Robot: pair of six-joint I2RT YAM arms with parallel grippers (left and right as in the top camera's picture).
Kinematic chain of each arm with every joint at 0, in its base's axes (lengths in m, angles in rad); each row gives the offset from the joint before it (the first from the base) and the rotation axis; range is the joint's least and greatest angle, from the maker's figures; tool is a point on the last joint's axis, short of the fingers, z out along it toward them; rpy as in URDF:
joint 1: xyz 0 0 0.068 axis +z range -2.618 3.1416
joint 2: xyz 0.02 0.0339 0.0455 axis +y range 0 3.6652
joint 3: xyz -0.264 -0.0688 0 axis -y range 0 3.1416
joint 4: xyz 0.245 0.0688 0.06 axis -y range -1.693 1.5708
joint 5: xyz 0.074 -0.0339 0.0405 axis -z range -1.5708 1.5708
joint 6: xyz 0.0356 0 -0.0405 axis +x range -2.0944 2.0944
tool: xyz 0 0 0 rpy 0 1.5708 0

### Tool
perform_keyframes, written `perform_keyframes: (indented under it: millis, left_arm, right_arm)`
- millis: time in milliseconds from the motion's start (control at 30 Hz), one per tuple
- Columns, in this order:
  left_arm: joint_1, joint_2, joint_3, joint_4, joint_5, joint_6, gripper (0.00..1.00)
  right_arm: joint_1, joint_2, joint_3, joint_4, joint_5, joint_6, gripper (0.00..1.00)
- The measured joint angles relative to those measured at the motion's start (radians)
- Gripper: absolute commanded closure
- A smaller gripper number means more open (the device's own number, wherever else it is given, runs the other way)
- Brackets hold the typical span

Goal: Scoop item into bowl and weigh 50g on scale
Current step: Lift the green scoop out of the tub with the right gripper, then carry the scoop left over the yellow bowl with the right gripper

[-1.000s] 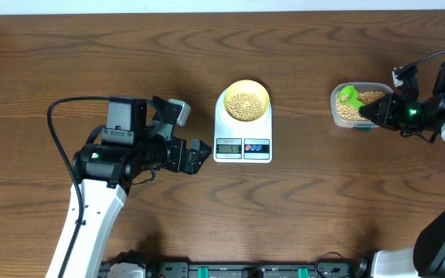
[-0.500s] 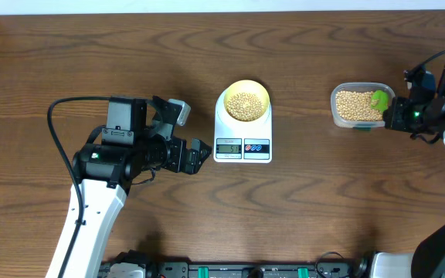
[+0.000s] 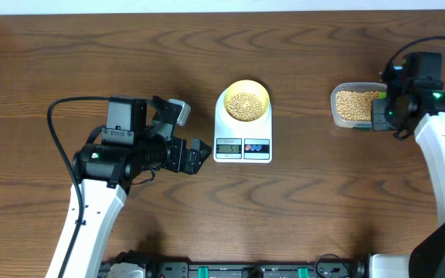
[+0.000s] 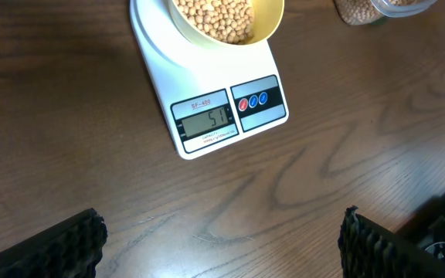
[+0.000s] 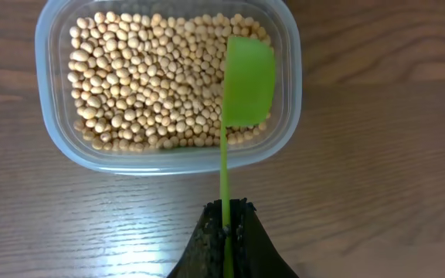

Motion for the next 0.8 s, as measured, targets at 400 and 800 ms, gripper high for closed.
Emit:
perform_keyframes:
  millis: [400, 800]
  left_arm:
    - [0.000, 0.000, 0.000, 0.000, 0.000, 0.000, 0.02]
    - [0.000, 0.000, 0.000, 0.000, 0.000, 0.000, 0.02]
  right_arm:
    - [0.015, 0.000, 0.000, 0.189, -0.380, 0.001, 0.99]
    - [0.165, 0.000, 0.000, 0.362, -0.777, -0.027, 0.99]
